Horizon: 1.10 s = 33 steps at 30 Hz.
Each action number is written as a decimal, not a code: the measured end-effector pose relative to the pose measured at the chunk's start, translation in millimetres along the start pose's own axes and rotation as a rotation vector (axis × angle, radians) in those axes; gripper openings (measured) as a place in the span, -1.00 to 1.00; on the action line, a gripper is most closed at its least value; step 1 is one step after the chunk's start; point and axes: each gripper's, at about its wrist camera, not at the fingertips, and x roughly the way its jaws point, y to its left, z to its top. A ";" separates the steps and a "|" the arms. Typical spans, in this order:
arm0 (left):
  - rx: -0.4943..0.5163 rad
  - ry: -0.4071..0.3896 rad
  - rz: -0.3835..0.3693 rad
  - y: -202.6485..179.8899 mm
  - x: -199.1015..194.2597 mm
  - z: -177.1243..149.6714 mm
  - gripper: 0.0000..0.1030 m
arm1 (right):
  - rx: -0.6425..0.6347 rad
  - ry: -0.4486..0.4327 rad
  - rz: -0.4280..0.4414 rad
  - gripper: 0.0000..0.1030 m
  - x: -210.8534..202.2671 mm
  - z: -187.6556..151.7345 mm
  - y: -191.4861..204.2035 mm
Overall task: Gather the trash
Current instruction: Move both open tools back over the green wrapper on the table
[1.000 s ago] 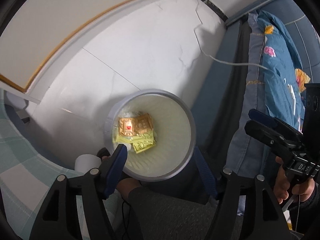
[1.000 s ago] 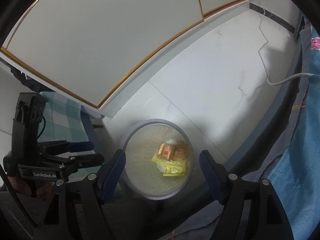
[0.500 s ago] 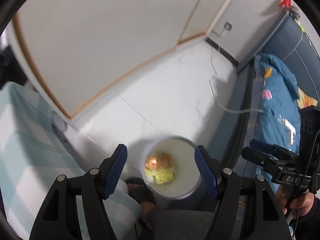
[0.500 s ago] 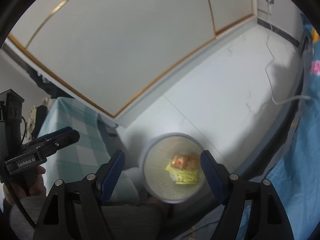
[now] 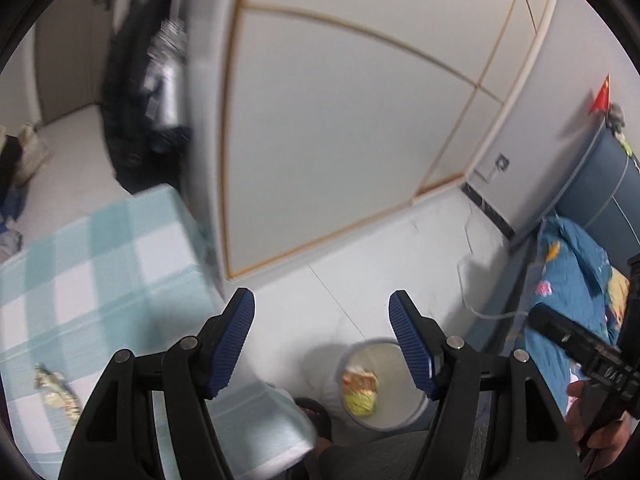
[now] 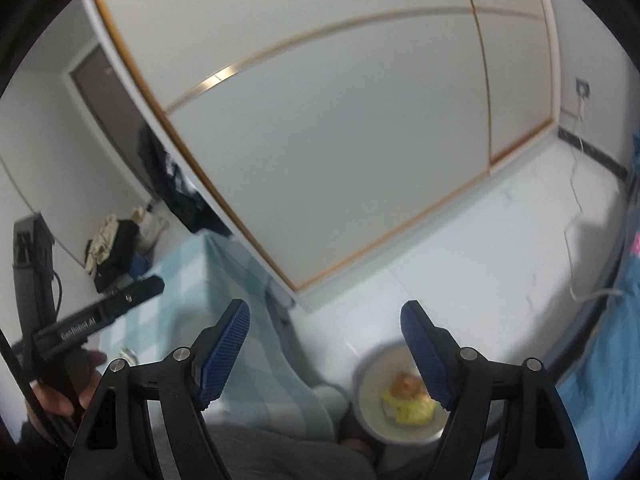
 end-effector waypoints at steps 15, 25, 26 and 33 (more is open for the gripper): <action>-0.071 -0.248 0.187 68.6 -83.8 -16.1 0.29 | -0.158 -0.080 0.189 0.56 -12.7 3.3 121.0; -0.194 -0.312 0.309 148.6 -115.8 -26.9 0.29 | -0.261 0.013 0.260 0.56 26.9 -15.7 200.3; -0.216 -0.312 0.315 158.4 -117.5 -29.5 0.29 | -0.272 0.026 0.261 0.56 30.6 -18.9 207.7; -0.341 -0.310 0.327 206.5 -119.5 -43.2 0.29 | -0.354 0.140 0.268 0.56 74.1 -46.4 258.0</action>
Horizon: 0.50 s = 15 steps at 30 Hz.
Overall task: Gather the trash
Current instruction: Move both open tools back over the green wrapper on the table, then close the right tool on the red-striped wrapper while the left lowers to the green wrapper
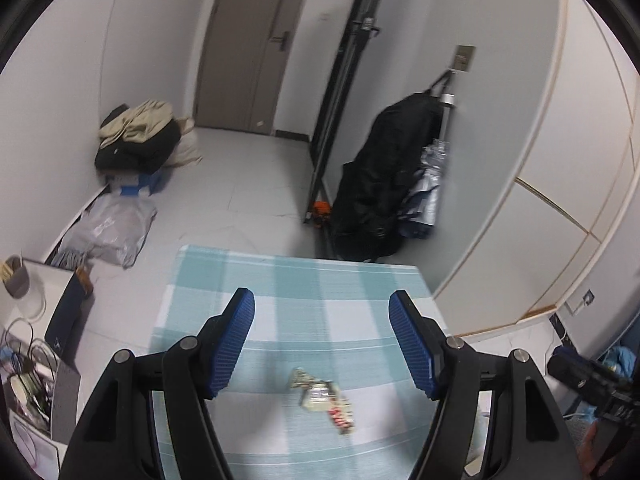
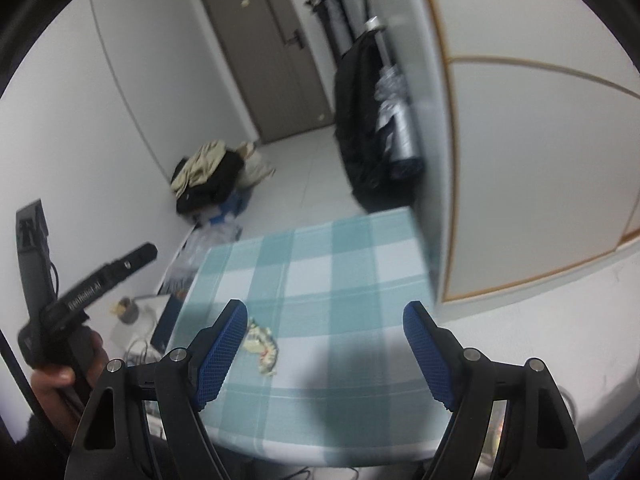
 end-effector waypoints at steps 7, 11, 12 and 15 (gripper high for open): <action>-0.061 0.049 0.024 22.7 8.9 3.3 0.29 | -0.066 0.111 0.042 0.56 62.1 -11.0 31.7; -0.093 0.074 0.034 34.7 12.2 2.8 0.29 | -0.090 0.178 0.081 0.40 96.3 -20.0 44.8; -0.104 0.082 0.033 37.0 13.4 2.7 0.28 | -0.096 0.197 0.091 0.36 104.5 -22.1 47.5; -0.124 0.096 0.035 45.1 16.8 2.0 0.28 | -0.115 0.249 0.110 0.17 124.8 -29.2 55.0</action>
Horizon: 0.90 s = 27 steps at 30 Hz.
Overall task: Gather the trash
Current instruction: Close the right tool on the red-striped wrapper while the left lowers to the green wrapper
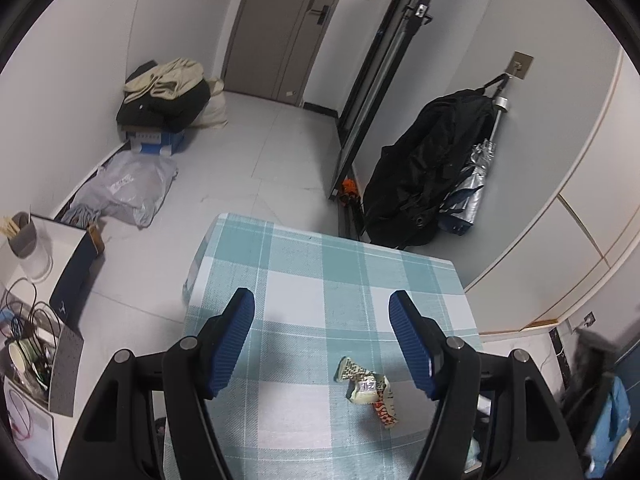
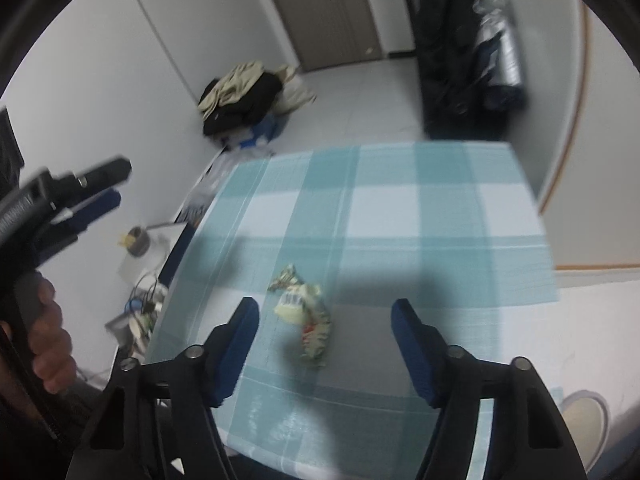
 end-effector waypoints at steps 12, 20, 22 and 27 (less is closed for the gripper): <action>-0.042 0.084 0.007 14.5 19.6 -2.5 0.28 | 0.066 0.088 0.062 -0.20 54.1 8.4 -2.3; -0.043 0.128 0.013 15.3 31.4 -3.3 0.28 | 0.119 0.157 0.083 -0.70 70.1 8.7 -9.2; -0.057 0.151 0.009 15.7 38.4 -3.8 0.28 | 0.121 0.158 0.085 -0.81 69.1 8.5 -11.2; -0.077 0.225 0.029 15.3 62.9 -10.2 0.28 | 0.117 0.148 0.085 -0.86 62.1 7.3 -17.7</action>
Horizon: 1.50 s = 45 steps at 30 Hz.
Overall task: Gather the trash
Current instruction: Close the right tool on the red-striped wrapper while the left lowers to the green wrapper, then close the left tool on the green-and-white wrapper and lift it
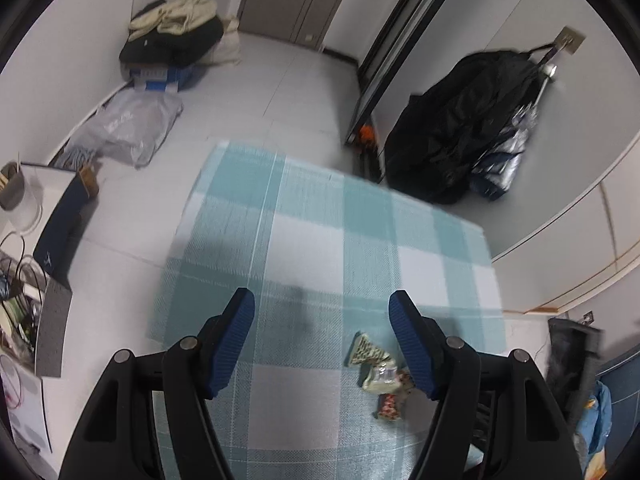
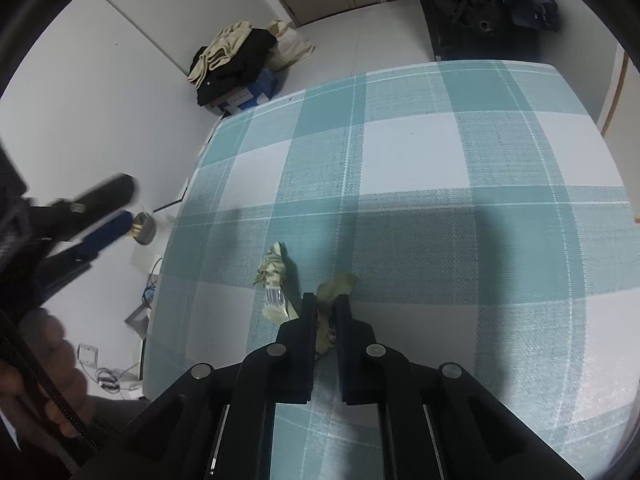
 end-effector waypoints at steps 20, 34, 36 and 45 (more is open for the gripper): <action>0.149 0.198 0.045 -49.6 50.3 -35.3 0.28 | 0.047 -0.075 -0.016 -0.88 -49.7 -7.6 -44.2; 0.309 0.177 0.130 -60.9 52.1 -50.4 -0.37 | 0.105 -0.106 -0.042 -0.88 -64.8 -12.8 -70.0; 0.292 0.177 0.109 -58.1 50.3 -49.9 -0.38 | 0.115 -0.114 -0.045 -0.88 -67.4 -14.1 -73.1; 0.245 0.145 0.062 -54.9 42.9 -51.9 -0.38 | 0.107 -0.205 -0.019 -0.88 -100.3 -22.2 -69.2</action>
